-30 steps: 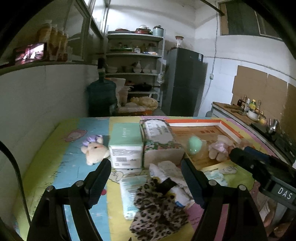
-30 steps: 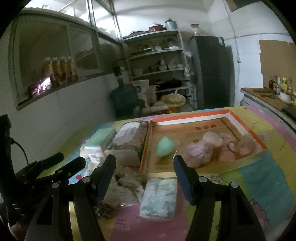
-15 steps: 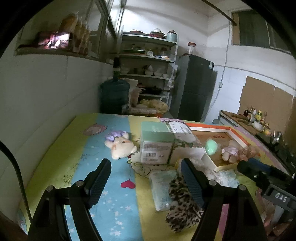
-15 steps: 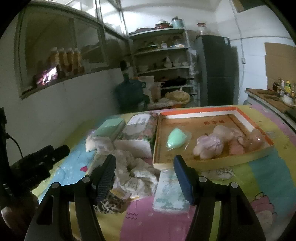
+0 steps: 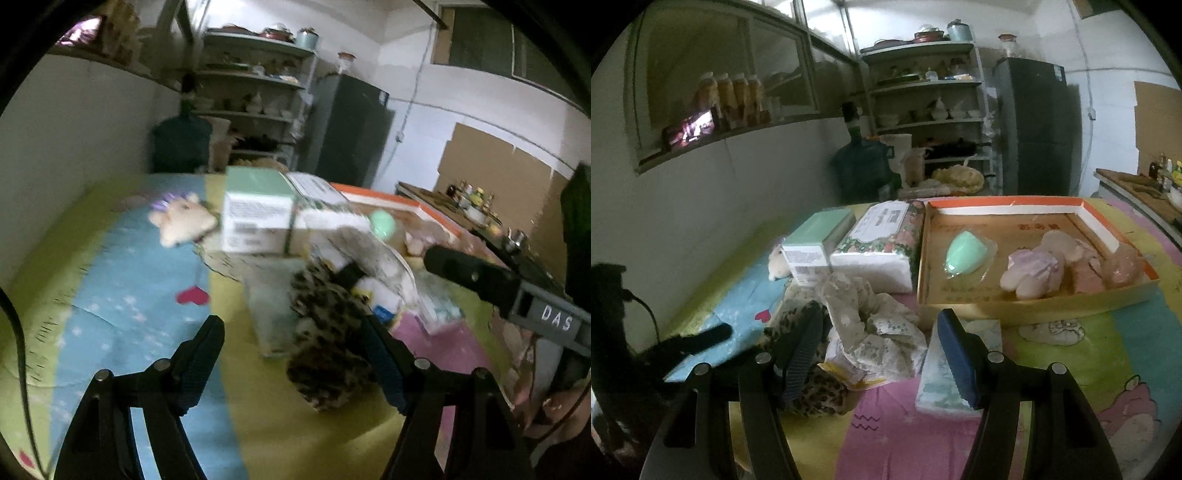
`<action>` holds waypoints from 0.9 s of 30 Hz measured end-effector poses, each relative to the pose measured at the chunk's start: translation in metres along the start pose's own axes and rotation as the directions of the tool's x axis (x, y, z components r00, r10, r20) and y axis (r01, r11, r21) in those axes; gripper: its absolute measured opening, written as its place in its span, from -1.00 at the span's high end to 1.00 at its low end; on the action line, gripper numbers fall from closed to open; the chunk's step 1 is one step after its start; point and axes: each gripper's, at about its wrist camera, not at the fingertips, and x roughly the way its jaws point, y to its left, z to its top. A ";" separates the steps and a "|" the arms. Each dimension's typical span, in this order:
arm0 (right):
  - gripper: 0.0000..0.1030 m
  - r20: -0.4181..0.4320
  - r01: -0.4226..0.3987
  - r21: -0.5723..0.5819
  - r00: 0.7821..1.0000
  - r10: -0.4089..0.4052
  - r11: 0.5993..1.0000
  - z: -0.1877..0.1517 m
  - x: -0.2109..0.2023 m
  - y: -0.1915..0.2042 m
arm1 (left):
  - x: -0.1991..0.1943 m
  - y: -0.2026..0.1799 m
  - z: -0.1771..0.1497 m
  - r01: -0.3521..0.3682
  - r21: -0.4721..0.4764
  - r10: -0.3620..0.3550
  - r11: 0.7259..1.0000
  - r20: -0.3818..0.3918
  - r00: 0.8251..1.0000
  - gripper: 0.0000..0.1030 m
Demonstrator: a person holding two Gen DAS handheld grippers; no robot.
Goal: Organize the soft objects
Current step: 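Grasp the leopard-print scrunchie with the left tool while the right tool grasps the white floral scrunchie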
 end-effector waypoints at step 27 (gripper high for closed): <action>0.83 -0.097 -0.065 -0.029 0.993 0.062 0.997 -0.003 0.035 0.015 | -0.030 0.014 0.009 -0.005 -0.009 0.006 1.000 0.115 0.993 0.72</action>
